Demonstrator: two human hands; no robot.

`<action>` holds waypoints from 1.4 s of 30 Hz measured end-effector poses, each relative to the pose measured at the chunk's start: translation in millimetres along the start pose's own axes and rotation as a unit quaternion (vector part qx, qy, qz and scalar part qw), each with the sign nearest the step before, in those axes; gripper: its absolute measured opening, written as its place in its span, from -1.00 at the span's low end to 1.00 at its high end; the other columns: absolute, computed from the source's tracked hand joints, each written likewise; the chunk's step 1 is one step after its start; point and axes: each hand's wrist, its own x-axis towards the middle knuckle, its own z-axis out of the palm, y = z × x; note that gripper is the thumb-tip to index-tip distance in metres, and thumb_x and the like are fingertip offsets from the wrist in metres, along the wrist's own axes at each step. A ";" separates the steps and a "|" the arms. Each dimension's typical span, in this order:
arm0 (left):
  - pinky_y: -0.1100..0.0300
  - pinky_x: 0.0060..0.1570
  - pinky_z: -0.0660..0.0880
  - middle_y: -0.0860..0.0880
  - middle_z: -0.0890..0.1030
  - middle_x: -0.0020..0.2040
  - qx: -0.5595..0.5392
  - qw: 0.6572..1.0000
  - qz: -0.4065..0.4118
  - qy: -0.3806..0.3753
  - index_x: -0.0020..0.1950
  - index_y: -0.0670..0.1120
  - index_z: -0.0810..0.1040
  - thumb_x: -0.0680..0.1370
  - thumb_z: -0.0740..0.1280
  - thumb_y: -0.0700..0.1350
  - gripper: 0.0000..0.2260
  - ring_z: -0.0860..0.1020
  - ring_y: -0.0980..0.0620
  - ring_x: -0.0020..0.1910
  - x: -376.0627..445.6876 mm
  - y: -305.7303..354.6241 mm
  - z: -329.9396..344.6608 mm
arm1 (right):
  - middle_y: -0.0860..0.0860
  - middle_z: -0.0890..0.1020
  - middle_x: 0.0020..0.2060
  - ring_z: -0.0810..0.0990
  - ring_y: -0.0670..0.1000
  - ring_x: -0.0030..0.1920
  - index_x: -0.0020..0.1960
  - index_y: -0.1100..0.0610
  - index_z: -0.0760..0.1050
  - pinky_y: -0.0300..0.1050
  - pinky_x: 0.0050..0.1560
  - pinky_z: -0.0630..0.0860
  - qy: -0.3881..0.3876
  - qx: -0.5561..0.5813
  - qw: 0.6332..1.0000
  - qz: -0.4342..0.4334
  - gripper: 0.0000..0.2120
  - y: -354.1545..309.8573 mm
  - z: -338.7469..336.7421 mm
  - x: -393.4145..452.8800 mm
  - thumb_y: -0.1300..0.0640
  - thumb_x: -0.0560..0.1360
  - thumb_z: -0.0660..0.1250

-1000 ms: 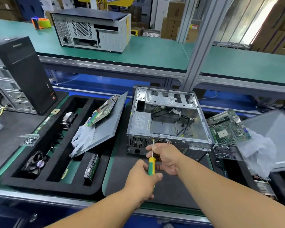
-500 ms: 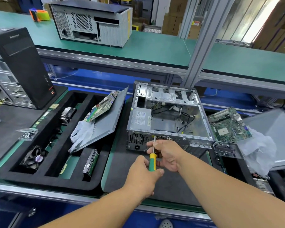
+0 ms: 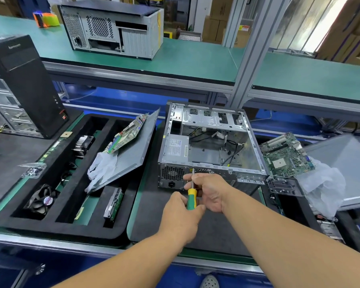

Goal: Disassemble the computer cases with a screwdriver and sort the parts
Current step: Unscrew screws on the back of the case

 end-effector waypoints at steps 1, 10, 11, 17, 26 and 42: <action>0.20 -0.42 0.41 -0.04 0.61 -0.18 -0.026 1.000 -0.010 -0.010 -0.03 -0.05 0.43 0.54 0.49 0.06 -0.71 0.53 0.10 -0.38 -0.2 0.9 0.9 | 0.07 0.68 -0.31 0.56 0.08 -0.18 0.06 0.19 0.68 0.09 0.01 0.53 0.002 0.001 1.000 -0.001 -0.69 0.2 -0.7 0.9 0.18 0.72 0.15; 0.21 -0.50 0.51 -0.17 0.67 -0.18 -0.501 0.795 -0.260 -0.221 0.21 -0.23 0.62 0.72 0.20 0.04 -0.62 0.58 -0.01 -0.38 -2.9 7.3 -12.8 | 0.02 0.65 -0.40 0.48 -0.02 -0.49 -0.04 0.17 0.58 -0.28 -0.57 0.34 0.040 0.005 0.999 0.008 -0.86 -1.6 5.6 2.0 0.13 0.64 0.34; 0.21 -0.49 0.50 -0.17 0.67 -0.19 -0.469 0.820 -0.252 -0.211 0.25 -0.22 0.62 0.72 0.19 0.08 -0.60 0.58 -0.01 -0.37 -2.8 5.9 -12.4 | 0.02 0.64 -0.42 0.47 -0.02 -0.51 -0.05 0.17 0.56 -0.28 -0.57 0.34 0.045 -0.004 0.999 0.006 -0.88 -1.2 6.7 2.4 0.13 0.63 0.36; 0.21 -0.48 0.44 -0.07 0.55 -0.32 -0.308 0.932 -0.167 -0.093 0.05 -0.15 0.49 0.59 0.47 -0.03 -0.75 0.48 0.06 -0.44 -4.1 -0.3 0.8 | 0.01 0.60 -0.44 0.46 -0.04 -0.48 -0.14 0.13 0.53 -0.19 -0.42 0.41 0.083 -0.042 0.995 -0.022 -0.83 2.4 12.6 8.3 0.10 0.57 0.46; 0.27 -0.55 0.38 -0.16 0.70 -0.18 -0.401 0.863 -0.261 -0.159 0.09 -0.18 0.63 0.73 0.13 0.18 -0.52 0.55 0.02 -0.41 -4.1 5.9 -5.7 | 0.06 0.76 -0.18 0.69 -0.03 -0.32 0.17 0.19 0.61 -0.14 -0.26 0.51 0.024 0.080 0.996 0.039 -0.74 -3.8 8.1 2.3 0.14 0.71 0.17; 0.28 -0.61 0.38 -0.16 0.62 -0.26 -0.450 0.819 -0.293 -0.203 -0.04 -0.17 0.61 0.69 0.18 0.22 -0.52 0.57 -0.03 -0.42 -2.2 4.2 -14.3 | 0.08 0.77 -0.15 0.73 0.02 -0.28 0.12 0.17 0.62 -0.01 -0.10 0.62 0.032 0.038 0.999 0.023 -0.65 -2.5 13.0 8.0 -0.03 0.72 0.16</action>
